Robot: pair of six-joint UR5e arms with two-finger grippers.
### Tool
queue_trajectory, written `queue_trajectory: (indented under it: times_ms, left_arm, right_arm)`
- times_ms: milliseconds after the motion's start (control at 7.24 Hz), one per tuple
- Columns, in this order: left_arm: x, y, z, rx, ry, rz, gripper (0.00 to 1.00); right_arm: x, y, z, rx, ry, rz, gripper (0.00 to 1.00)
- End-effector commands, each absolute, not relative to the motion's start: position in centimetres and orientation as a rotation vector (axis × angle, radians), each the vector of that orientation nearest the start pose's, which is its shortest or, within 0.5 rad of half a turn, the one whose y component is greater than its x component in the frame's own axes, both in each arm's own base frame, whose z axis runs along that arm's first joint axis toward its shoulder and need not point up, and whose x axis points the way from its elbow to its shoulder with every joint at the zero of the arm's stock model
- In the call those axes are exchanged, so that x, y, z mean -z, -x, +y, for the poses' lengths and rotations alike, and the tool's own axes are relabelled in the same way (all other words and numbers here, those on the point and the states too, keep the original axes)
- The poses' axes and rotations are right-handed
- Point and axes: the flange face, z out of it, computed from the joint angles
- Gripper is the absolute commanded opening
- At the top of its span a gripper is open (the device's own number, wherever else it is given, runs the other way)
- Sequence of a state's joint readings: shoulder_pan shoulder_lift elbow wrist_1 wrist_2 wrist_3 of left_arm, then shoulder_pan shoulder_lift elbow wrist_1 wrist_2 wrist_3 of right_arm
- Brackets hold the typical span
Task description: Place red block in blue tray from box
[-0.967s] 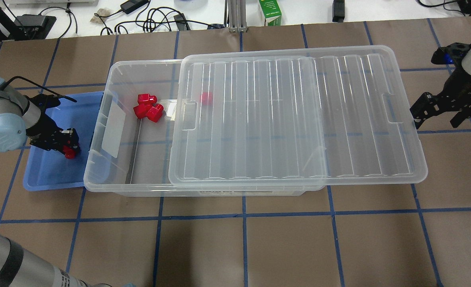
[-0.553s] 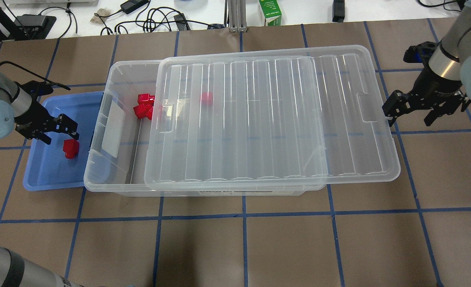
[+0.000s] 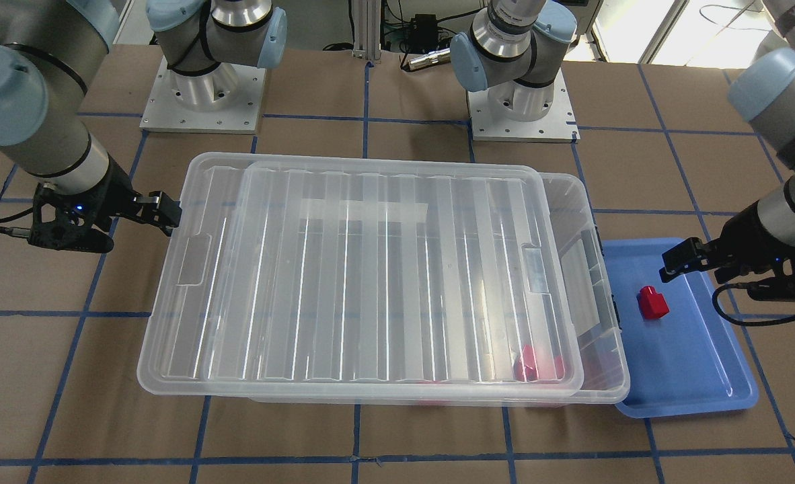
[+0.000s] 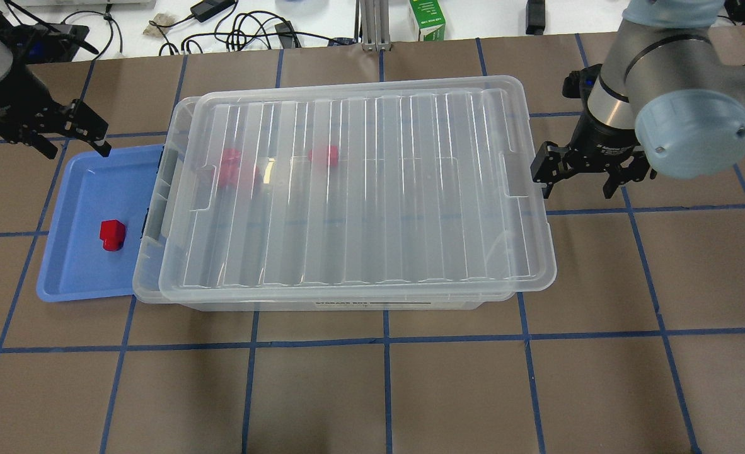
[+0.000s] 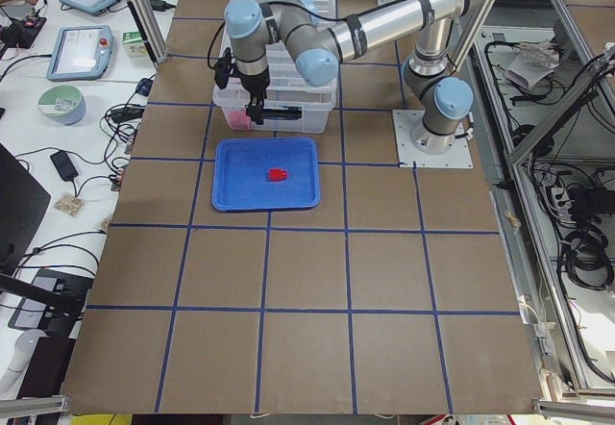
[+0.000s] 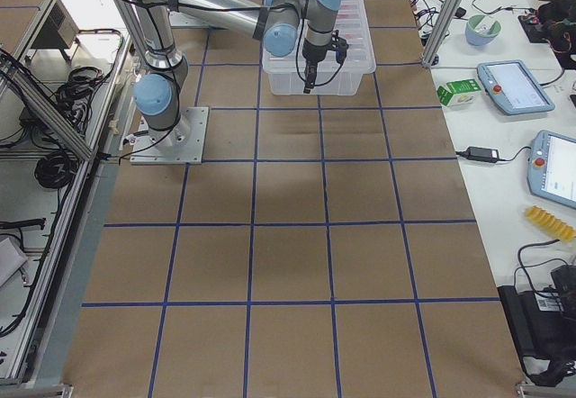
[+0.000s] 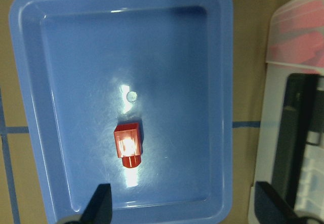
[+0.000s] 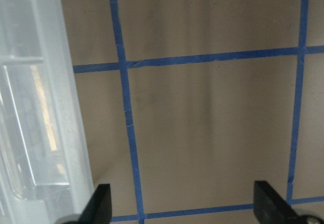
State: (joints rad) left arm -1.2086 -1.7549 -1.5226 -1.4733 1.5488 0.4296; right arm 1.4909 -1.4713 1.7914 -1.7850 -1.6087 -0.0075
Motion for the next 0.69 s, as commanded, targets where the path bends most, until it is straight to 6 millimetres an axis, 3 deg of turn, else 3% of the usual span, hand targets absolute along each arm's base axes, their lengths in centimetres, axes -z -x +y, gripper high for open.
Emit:
queue_trajectory:
  times_ms: [0, 138, 276, 415, 553]
  left_arm:
    - [-48.0, 2.0, -54.9, 0.028, -0.249, 3.149, 1.0]
    - [-49.8, 6.1, -53.3, 0.072, -0.328, 3.131, 1.0]
    - [-50.7, 8.8, -52.2, 0.096, -0.39, 3.121, 1.0]
    - [-51.2, 11.6, -50.8, 0.112, -0.36, 3.127, 1.0]
    - [-49.5, 13.3, -50.7, 0.066, -0.252, 3.118, 1.0]
  right_arm:
    - [-35.7, -10.3, -51.1, -0.138, -0.104, 3.177, 1.0]
    - [-36.9, -10.1, -51.7, -0.095, -0.084, 3.18, 1.0]
    - [-40.8, -10.2, -52.7, 0.007, -0.081, 3.182, 1.0]
    - [-45.7, -11.1, -51.9, -0.017, -0.085, 3.176, 1.0]
    - [-51.0, -13.6, -50.4, -0.026, -0.108, 3.153, 1.0]
